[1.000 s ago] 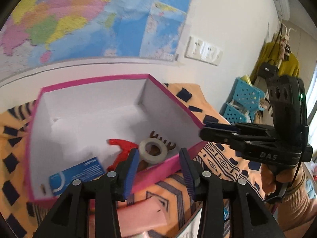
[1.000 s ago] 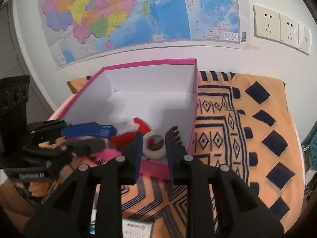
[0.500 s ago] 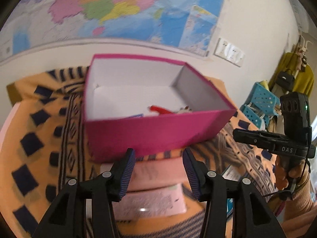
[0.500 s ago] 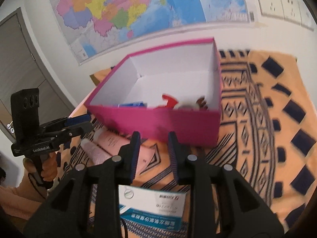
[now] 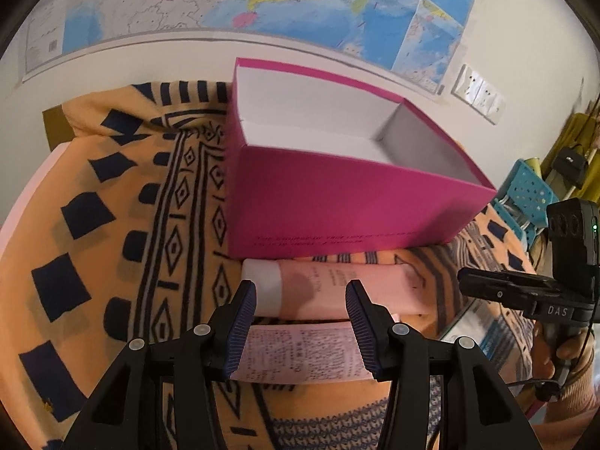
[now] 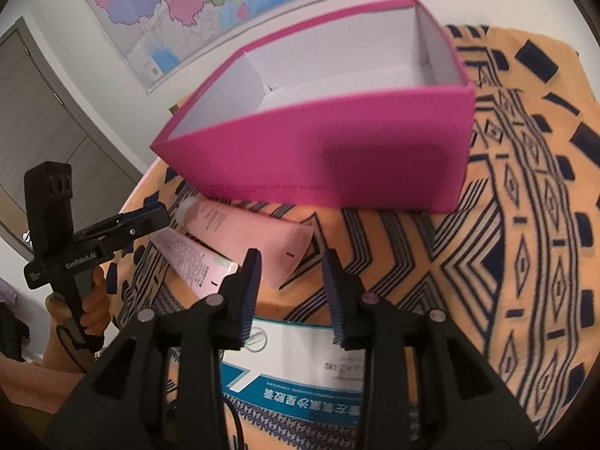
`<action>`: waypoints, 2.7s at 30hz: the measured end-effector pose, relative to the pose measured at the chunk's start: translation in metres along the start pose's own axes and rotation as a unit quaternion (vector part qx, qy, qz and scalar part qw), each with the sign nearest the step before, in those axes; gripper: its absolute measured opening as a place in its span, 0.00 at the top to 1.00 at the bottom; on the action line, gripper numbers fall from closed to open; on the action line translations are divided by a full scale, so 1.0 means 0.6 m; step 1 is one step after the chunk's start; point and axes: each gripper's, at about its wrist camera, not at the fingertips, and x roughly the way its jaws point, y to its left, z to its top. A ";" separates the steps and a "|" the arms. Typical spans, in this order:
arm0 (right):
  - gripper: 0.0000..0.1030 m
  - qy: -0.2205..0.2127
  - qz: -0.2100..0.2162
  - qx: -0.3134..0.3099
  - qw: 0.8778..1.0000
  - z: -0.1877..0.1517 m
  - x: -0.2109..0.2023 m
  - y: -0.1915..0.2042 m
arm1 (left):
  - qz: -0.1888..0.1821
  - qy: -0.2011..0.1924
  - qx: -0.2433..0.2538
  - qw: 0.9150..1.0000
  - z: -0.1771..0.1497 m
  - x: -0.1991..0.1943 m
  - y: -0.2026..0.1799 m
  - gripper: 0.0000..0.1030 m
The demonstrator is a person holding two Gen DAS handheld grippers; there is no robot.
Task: Organize rigid objects
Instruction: 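Move the left tool to the pink lotion tube and grasp it, then lower the pink tube into the magenta box and open the left tool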
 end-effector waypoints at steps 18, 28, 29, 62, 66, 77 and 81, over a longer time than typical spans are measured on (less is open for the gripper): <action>0.59 0.032 -0.006 0.019 0.999 0.001 0.071 0.005 | 0.002 0.030 -0.014 0.999 0.001 0.034 0.023 0.51; 0.59 0.030 0.000 0.021 0.999 0.007 0.088 0.014 | 0.007 0.037 0.004 0.999 0.005 0.041 0.010 0.50; 0.59 0.030 -0.001 0.020 0.999 0.008 0.089 0.015 | 0.007 0.037 0.004 0.999 0.005 0.041 0.010 0.50; 0.57 -0.027 -0.011 -0.014 0.999 0.004 0.014 0.037 | -0.001 -0.002 0.022 1.000 -0.001 -0.015 -0.039 0.42; 0.57 -0.048 -0.010 -0.031 0.998 0.010 -0.018 0.050 | -0.004 -0.019 0.030 0.999 0.007 -0.036 -0.051 0.42; 0.57 -0.094 -0.012 -0.057 0.994 0.025 -0.080 0.072 | 0.003 -0.061 0.054 0.997 0.032 -0.080 -0.082 0.42; 0.57 -0.103 -0.014 -0.065 0.992 0.034 -0.091 0.078 | 0.001 -0.074 0.059 0.996 0.041 -0.091 -0.087 0.42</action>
